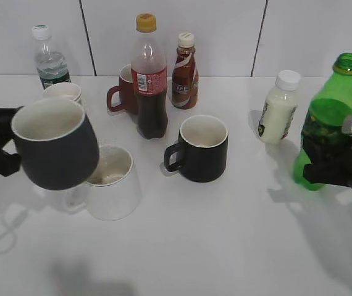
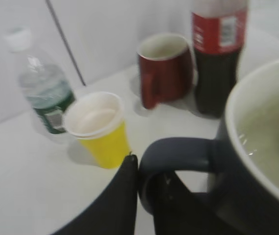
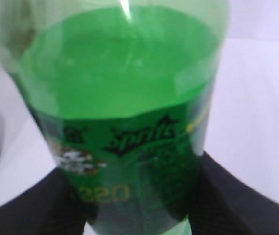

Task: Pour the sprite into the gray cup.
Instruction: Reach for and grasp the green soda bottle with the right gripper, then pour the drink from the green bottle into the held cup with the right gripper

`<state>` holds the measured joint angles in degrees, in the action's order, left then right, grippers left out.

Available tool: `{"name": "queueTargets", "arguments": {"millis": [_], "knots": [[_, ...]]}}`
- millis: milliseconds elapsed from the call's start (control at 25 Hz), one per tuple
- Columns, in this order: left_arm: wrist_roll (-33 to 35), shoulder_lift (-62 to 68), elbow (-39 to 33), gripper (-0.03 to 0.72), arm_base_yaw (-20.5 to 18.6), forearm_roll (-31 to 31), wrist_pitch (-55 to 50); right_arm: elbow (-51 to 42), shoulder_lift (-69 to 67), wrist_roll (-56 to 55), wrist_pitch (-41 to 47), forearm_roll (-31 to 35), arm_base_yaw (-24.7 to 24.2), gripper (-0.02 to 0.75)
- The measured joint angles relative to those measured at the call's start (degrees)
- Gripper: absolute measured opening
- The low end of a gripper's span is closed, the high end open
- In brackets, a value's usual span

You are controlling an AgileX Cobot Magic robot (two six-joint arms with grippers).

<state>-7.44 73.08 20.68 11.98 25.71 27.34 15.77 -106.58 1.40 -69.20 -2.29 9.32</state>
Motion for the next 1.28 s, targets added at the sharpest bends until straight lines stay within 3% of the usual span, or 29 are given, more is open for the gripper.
{"name": "queueTargets", "arguments": {"millis": [120, 240, 440, 600, 920, 1280], "knots": [[0.0, -1.0, 2.9, 0.052, 4.9, -1.7, -6.8, -0.4, 5.3, 5.4, 5.3, 1.3, 3.0, 0.393], [0.0, -1.4, 4.9, 0.052, 9.4, -2.3, -10.1, -0.1, 11.5, 14.0, 11.7, 6.9, 8.7, 0.393], [-0.1, -1.2, 6.5, 0.052, 16.4, -2.7, -11.8, 3.0, 17.8, 35.0, 22.3, 18.2, 19.1, 0.393], [-0.1, 0.6, 7.3, 0.052, 20.2, -4.1, -14.0, 6.7, 18.7, 51.3, 25.3, 24.8, 23.9, 0.393], [-0.1, 4.8, 10.4, 0.052, 24.4, -4.7, -15.0, 12.8, 18.7, 70.1, 27.2, 28.0, 25.8, 0.393], [-0.1, 5.7, 11.8, 0.052, 24.9, -4.9, -15.1, 13.4, 18.7, 80.7, 27.1, 25.9, 25.8, 0.392]]}}
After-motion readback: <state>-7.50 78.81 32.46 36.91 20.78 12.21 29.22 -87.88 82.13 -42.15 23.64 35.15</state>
